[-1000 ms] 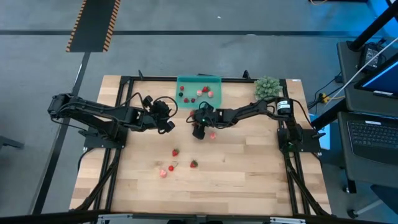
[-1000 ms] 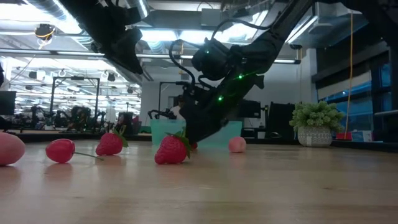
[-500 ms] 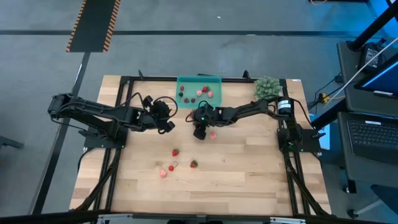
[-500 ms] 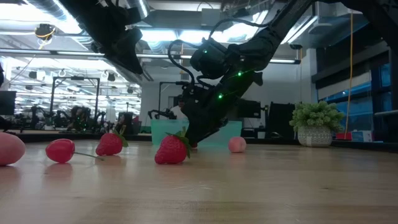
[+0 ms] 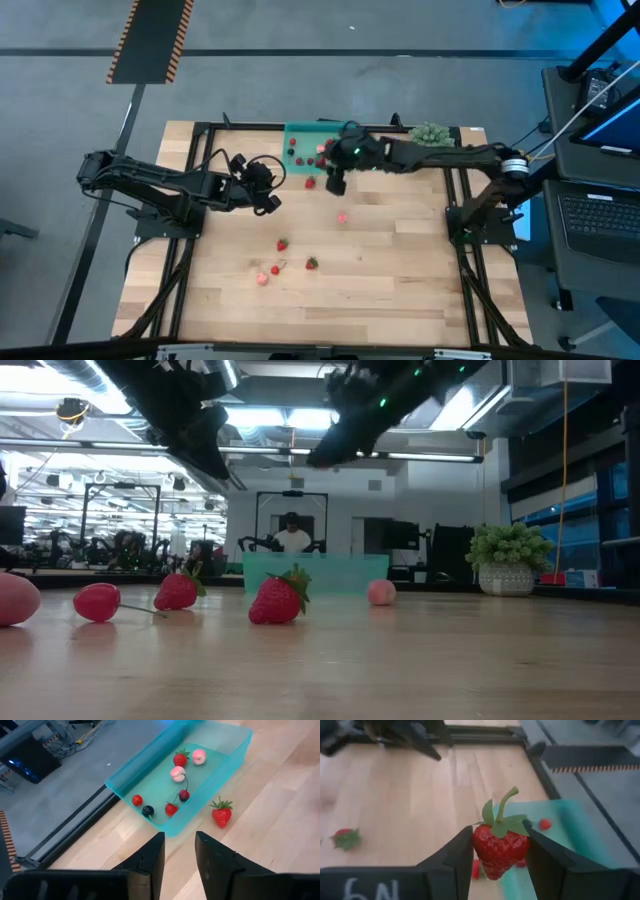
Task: Pick and placing Produce into tupperware
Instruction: Put the red strawberry into the green container
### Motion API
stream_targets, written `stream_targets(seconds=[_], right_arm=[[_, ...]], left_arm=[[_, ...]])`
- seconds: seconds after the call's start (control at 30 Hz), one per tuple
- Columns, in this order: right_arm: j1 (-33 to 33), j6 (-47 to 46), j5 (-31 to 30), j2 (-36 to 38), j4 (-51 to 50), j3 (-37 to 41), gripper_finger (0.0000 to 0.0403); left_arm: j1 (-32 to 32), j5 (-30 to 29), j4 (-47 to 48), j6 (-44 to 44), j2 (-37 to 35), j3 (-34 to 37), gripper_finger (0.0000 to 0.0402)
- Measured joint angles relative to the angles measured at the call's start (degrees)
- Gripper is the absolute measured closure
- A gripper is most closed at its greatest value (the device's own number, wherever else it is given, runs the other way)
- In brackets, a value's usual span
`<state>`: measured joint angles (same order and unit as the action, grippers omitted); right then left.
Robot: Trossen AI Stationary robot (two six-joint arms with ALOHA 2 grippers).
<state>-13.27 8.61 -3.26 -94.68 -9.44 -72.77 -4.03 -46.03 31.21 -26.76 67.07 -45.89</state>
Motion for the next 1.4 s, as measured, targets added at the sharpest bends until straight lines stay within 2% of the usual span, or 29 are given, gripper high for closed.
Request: stream_targets(seconds=[0.17, 0.37, 0.57, 0.93, 1.07, 1.4], right_arm=[[-4.16, 1.02, 2.01, 4.70, 1.06, -0.07, 0.0245], [-9.58, 0.95, 3.47, 2.44, 1.58, -1.47, 0.0244], [-14.13, 0.93, 7.32, -7.13, -1.68, -6.62, 0.0243], [-20.12, 0.66, 10.14, -27.70, -24.27, -27.88, 0.0243], [-20.20, -2.24, 14.74, -33.23, -29.74, -36.00, 0.0242], [-17.93, -8.22, 14.99, -43.79, -35.32, -50.94, 0.0242]], left_arm=[[0.00, 0.34, -0.05, -0.01, 0.00, -0.01, 0.0307], [0.02, 0.35, -0.04, 0.00, 0.00, 0.00, 0.0308], [0.07, 0.34, -0.58, 0.00, 0.00, 0.00, 0.0298], [0.02, 0.36, -0.58, 0.00, 0.00, 0.00, 0.0294], [0.02, 0.37, -0.56, 0.00, 0.00, 0.00, 0.0301], [0.02, 0.49, -0.38, 0.39, 0.00, -0.01, 0.0315]])
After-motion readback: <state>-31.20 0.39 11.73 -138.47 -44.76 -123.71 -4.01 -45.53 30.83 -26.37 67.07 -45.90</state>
